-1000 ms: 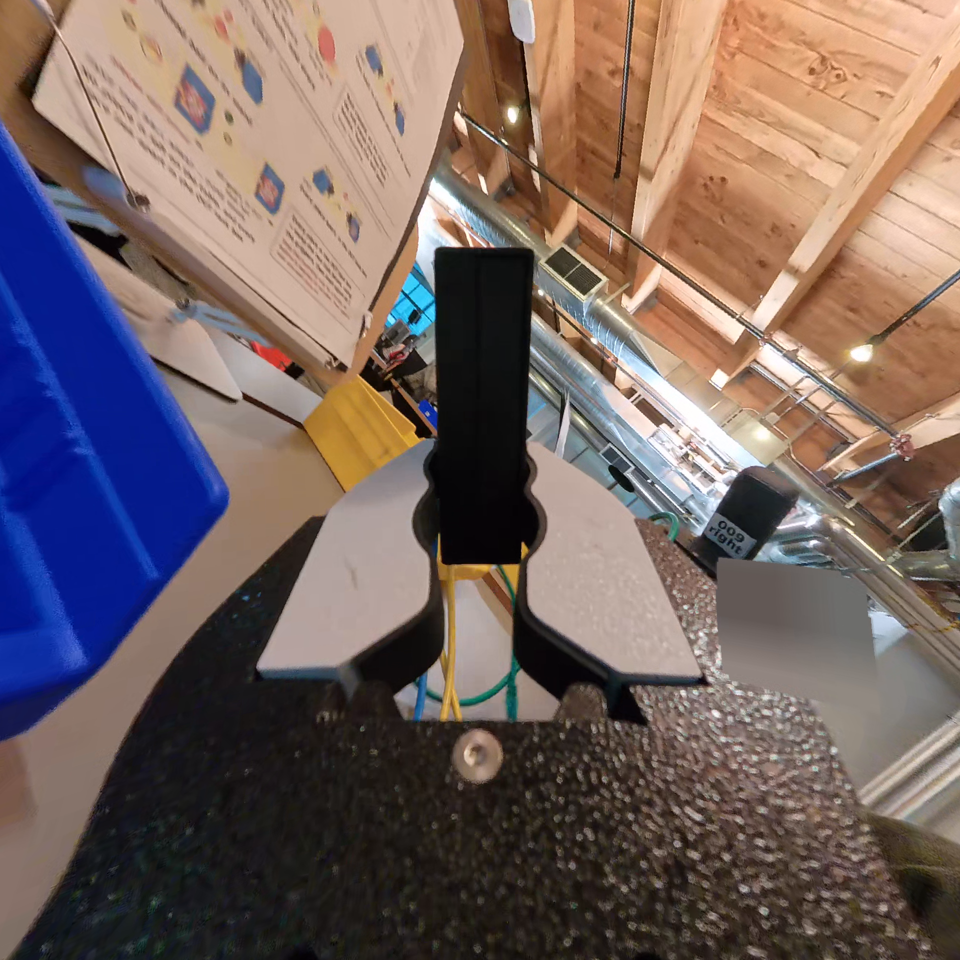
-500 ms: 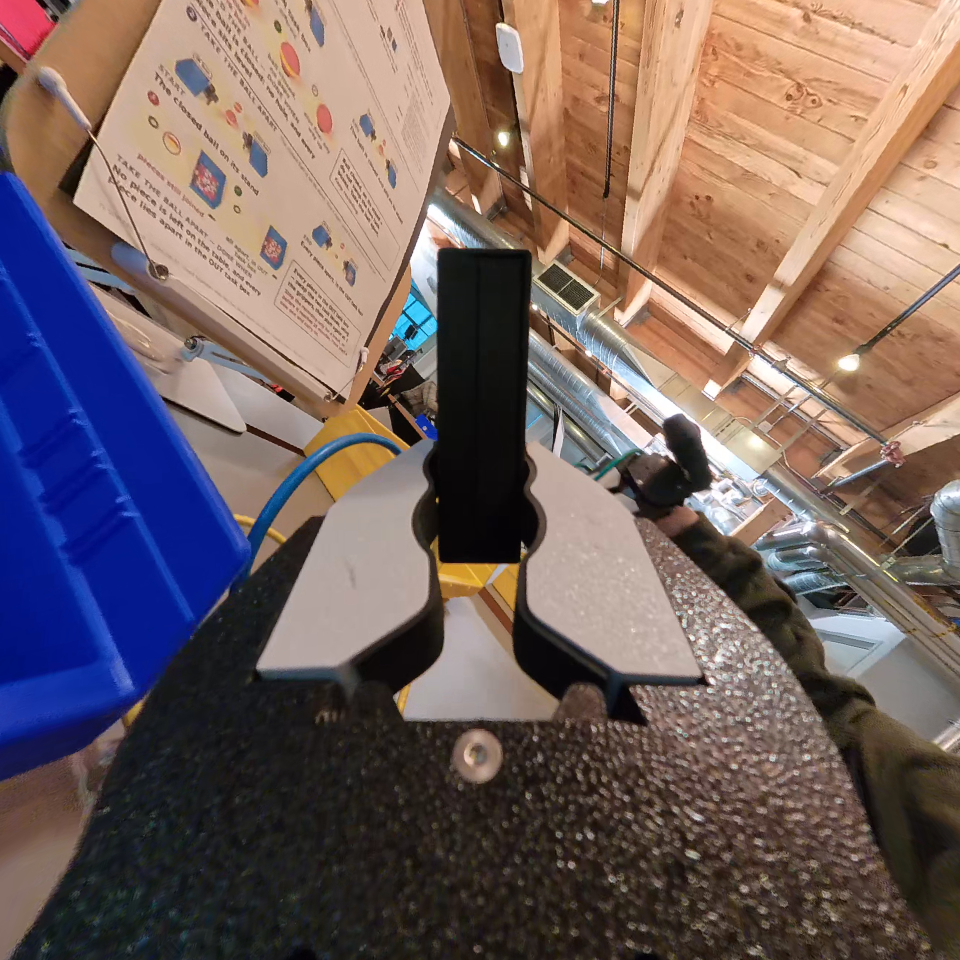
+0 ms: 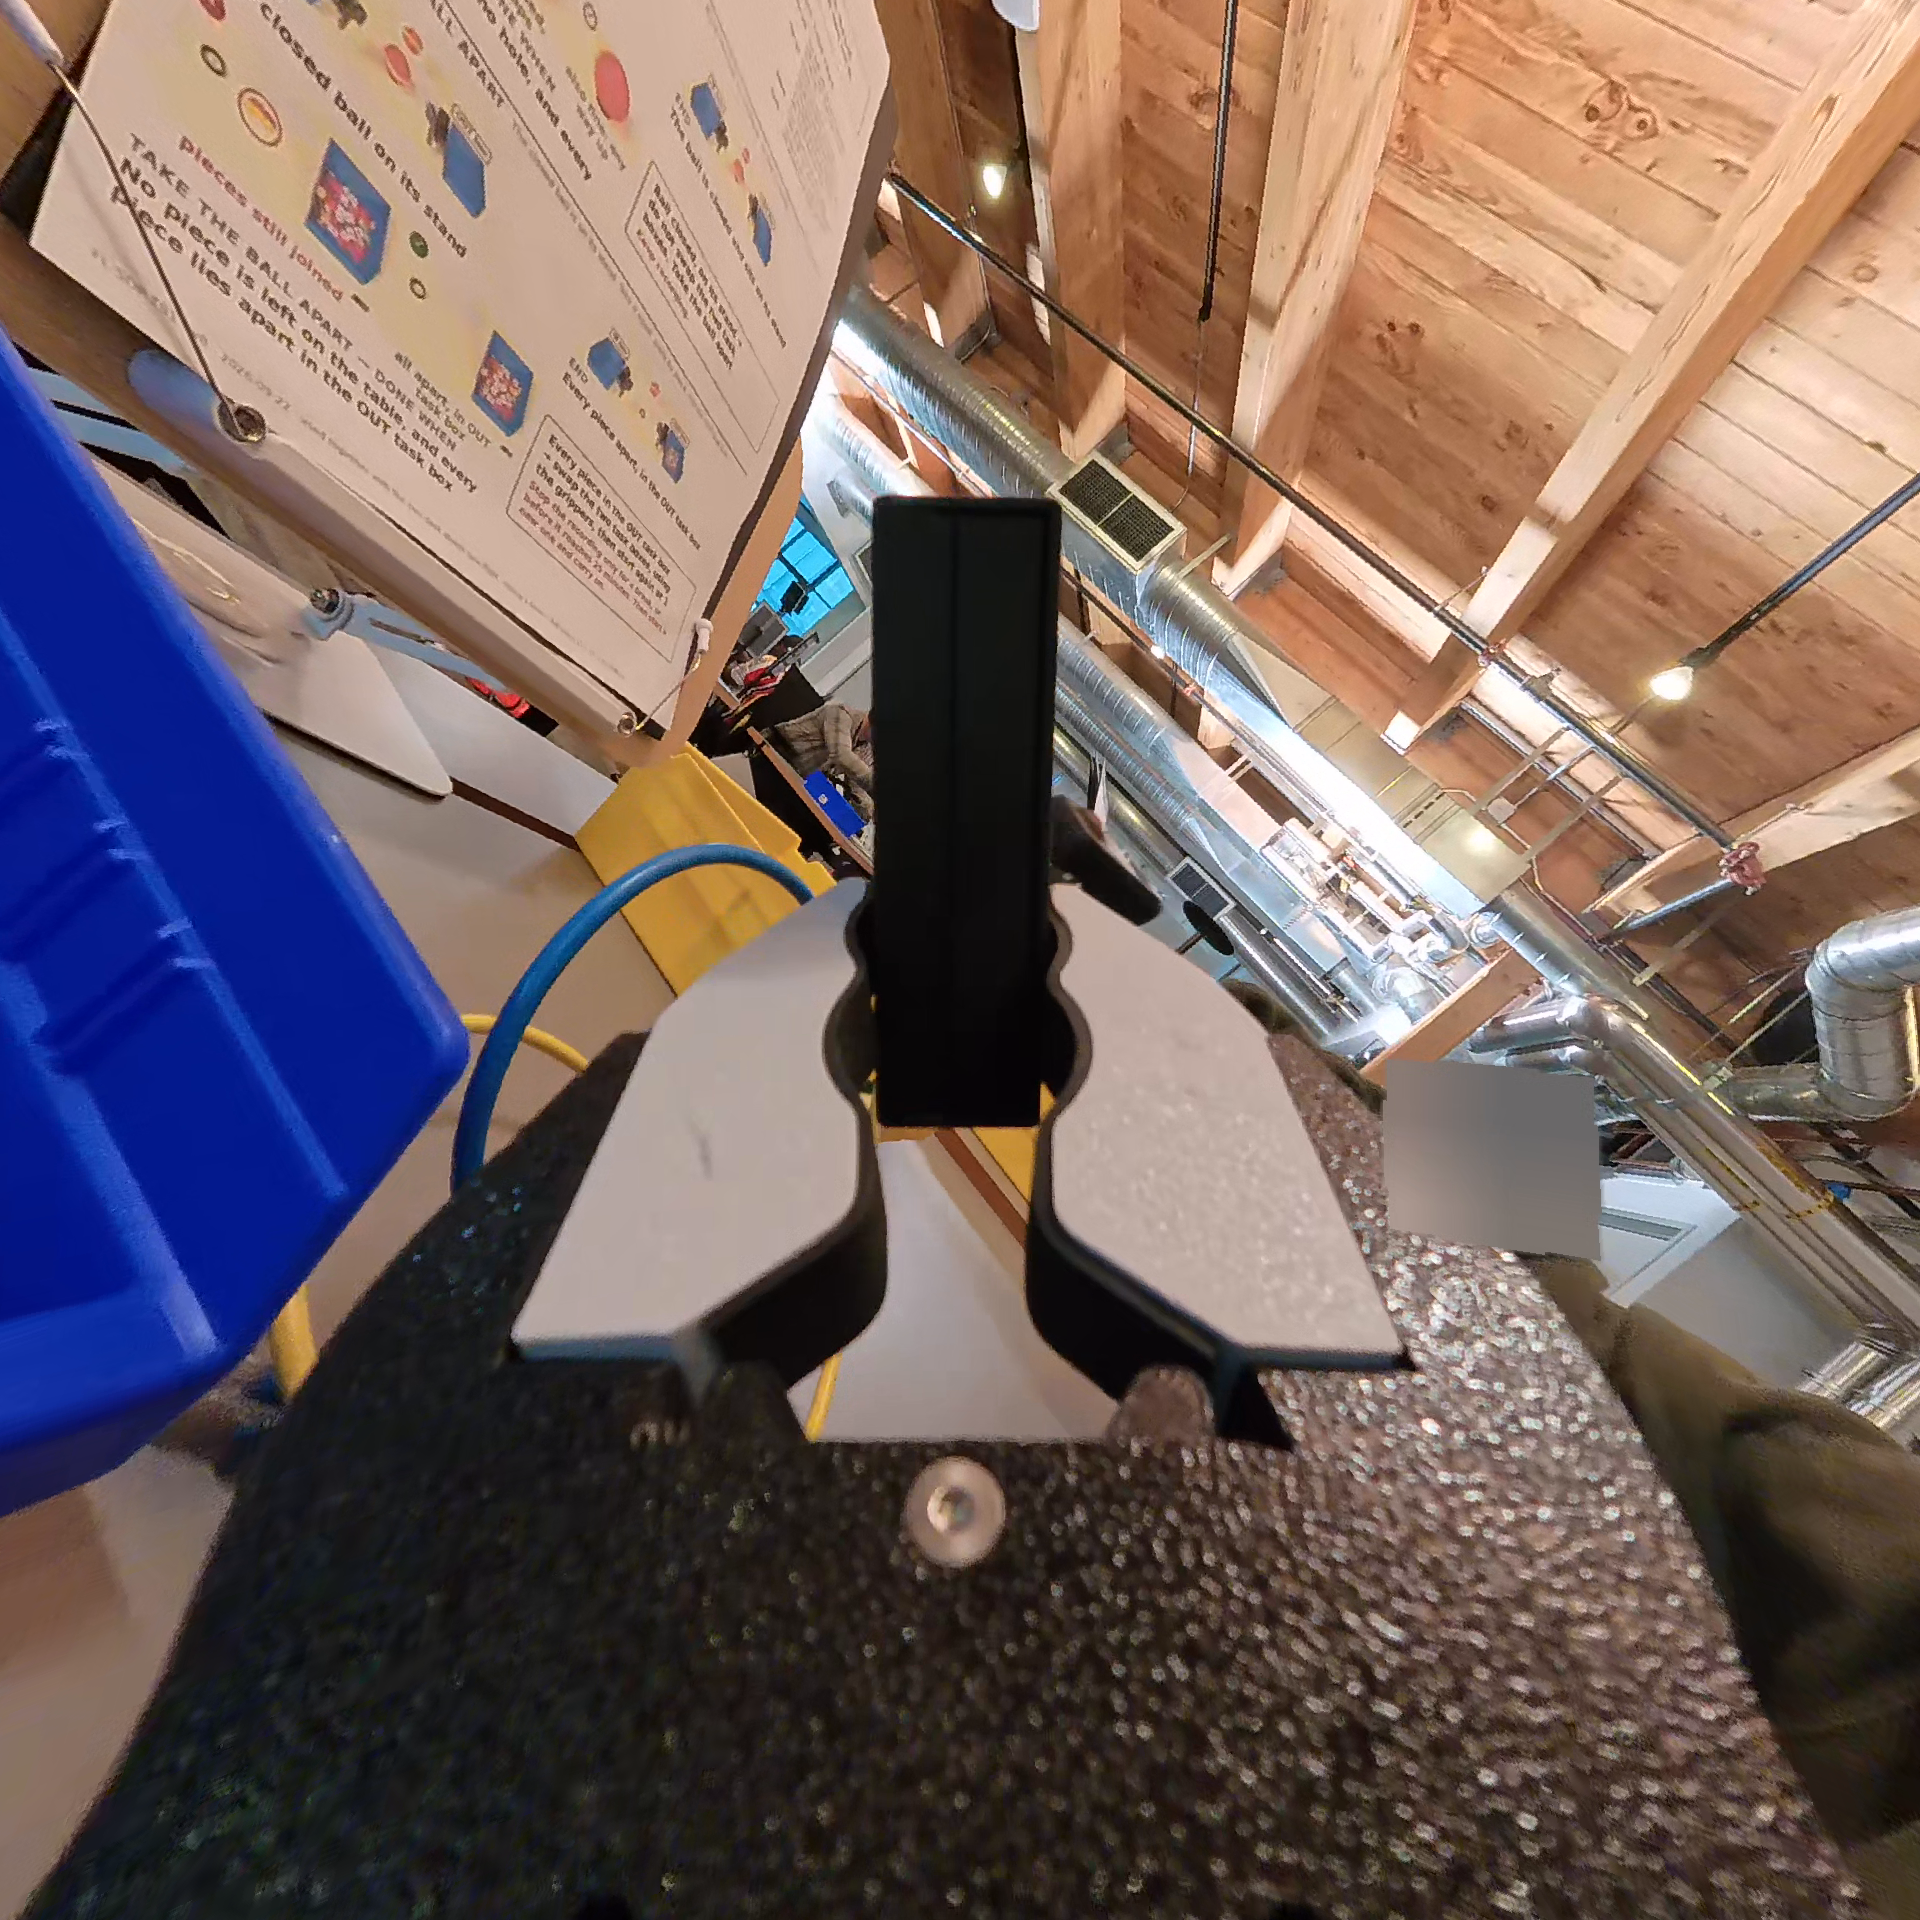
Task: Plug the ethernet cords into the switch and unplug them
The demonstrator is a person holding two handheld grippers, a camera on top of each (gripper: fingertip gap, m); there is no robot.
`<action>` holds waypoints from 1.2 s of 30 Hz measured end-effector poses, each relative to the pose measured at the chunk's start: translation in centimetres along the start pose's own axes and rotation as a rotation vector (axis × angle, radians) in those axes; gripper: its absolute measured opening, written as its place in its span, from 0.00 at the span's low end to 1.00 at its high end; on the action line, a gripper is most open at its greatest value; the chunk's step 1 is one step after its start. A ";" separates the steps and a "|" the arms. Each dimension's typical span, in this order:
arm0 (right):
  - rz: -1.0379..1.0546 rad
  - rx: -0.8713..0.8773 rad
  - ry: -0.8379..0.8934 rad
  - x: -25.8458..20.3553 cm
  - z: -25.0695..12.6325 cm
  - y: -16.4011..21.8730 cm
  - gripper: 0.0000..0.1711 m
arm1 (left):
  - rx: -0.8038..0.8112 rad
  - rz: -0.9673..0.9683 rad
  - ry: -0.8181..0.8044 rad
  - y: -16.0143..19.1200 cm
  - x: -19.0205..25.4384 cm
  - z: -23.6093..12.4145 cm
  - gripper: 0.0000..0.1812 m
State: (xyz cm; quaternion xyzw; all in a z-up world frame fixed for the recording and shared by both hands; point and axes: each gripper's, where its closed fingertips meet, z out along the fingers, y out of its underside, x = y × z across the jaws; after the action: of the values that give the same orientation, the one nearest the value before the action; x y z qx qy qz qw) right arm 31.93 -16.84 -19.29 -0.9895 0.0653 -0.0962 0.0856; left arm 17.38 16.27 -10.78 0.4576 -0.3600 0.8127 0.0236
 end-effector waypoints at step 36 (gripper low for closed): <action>1.256 1.573 -0.651 -17.9 -1.8 -20.5 0.16 | -0.115 -0.417 0.031 9.8 -0.1 2.7 0.15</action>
State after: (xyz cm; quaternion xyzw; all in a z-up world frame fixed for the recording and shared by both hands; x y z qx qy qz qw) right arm 16.50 5.49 -17.05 -0.4221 0.4586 0.2202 0.7504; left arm 15.74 7.42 -15.51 0.5077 -0.3030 0.7751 0.2228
